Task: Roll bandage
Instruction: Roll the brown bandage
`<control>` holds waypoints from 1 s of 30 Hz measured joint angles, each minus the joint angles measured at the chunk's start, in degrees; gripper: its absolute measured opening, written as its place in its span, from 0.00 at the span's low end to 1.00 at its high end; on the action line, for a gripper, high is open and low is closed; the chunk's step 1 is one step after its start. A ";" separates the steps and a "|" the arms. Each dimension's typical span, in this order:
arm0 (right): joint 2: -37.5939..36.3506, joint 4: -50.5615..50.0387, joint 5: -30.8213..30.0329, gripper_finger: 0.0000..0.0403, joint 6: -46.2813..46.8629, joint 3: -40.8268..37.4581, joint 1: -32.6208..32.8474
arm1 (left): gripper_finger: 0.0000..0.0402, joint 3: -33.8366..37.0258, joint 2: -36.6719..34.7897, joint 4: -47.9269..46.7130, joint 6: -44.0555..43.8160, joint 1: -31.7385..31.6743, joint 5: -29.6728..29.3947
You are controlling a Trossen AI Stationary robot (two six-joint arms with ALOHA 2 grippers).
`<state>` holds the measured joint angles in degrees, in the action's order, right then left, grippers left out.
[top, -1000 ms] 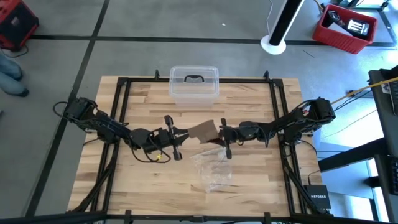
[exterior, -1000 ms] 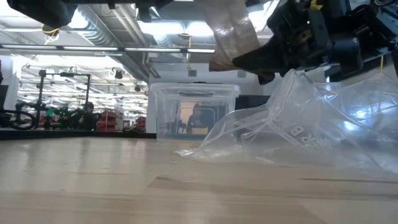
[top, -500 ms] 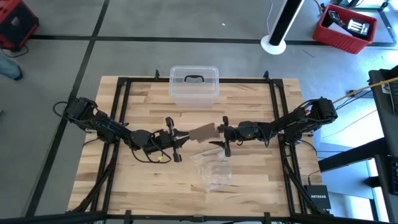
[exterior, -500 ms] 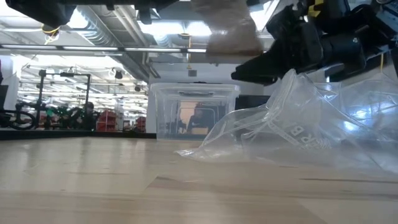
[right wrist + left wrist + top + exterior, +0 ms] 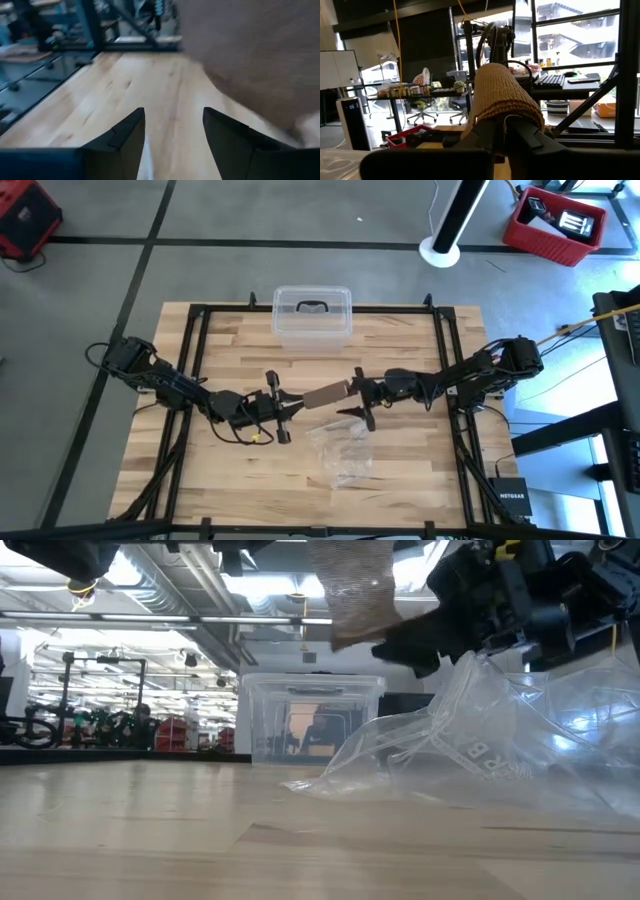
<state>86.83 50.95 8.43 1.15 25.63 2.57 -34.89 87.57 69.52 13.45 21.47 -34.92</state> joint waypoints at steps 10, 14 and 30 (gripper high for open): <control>0.00 -3.30 -8.28 0.51 -0.07 0.00 0.00 | 0.05 0.00 0.00 -0.04 0.18 0.30 0.00; -0.72 -3.59 -8.32 0.51 -0.01 0.00 0.00 | 0.05 0.00 0.00 -0.04 0.31 0.40 0.00; -17.41 -24.62 -5.77 0.51 0.04 0.04 -0.35 | 0.05 0.00 0.00 -0.15 0.46 0.68 0.00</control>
<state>69.42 26.33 2.66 1.19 25.67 2.22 -34.89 87.57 69.36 13.91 22.15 -34.92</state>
